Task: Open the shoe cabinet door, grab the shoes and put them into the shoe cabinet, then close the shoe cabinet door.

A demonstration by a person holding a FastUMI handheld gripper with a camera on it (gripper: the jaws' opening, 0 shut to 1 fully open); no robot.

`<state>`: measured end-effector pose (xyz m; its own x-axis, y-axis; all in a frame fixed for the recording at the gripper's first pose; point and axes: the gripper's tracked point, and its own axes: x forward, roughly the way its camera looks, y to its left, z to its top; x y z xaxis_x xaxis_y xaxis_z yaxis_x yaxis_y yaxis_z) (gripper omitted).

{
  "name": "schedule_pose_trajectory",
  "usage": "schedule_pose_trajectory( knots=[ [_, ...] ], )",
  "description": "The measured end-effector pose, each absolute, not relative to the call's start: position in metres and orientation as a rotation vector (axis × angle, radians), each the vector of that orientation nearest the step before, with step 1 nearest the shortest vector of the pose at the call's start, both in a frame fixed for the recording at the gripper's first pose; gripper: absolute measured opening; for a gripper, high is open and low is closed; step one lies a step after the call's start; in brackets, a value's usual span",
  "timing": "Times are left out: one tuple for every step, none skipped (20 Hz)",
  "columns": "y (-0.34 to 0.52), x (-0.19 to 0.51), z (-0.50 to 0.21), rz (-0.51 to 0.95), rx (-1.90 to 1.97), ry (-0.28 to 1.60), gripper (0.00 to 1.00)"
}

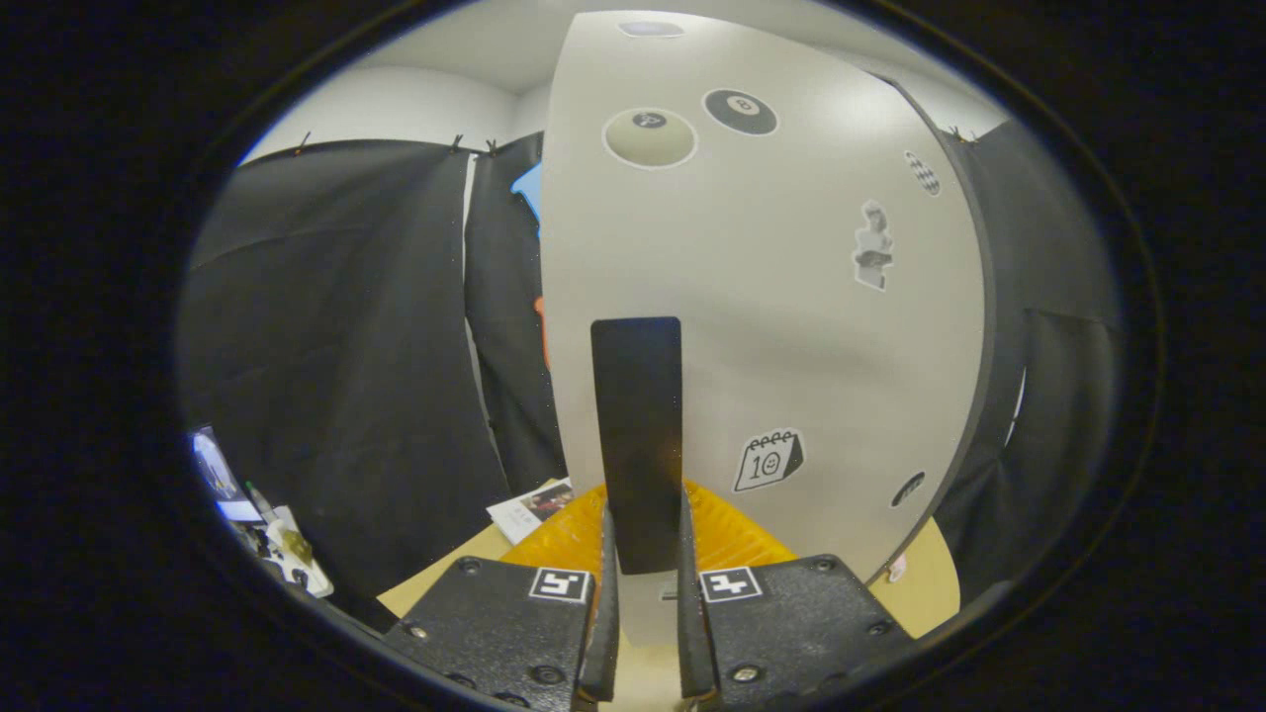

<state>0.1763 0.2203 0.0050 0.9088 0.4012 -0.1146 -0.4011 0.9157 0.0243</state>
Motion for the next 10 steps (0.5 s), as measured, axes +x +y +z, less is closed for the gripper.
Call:
schedule_pose_trajectory(
  knots=[
    [0.218,0.173,0.006,0.409,0.001,0.118,0.27],
    [0.214,0.169,0.005,0.402,0.006,0.116,0.26],
    [0.211,0.165,0.006,0.394,0.008,0.111,0.26],
    [0.205,0.159,0.005,0.385,0.010,0.108,0.26],
    [0.200,0.151,0.006,0.376,0.014,0.108,0.25],
    [0.188,0.139,0.005,0.371,0.016,0.110,0.24],
    [0.177,0.128,0.005,0.367,0.026,0.110,0.24],
    [0.161,0.118,0.003,0.363,0.031,0.109,0.24],
    [0.148,0.109,0.003,0.354,0.032,0.111,0.23],
    [0.139,0.105,0.001,0.339,0.034,0.108,0.23]
  ],
)
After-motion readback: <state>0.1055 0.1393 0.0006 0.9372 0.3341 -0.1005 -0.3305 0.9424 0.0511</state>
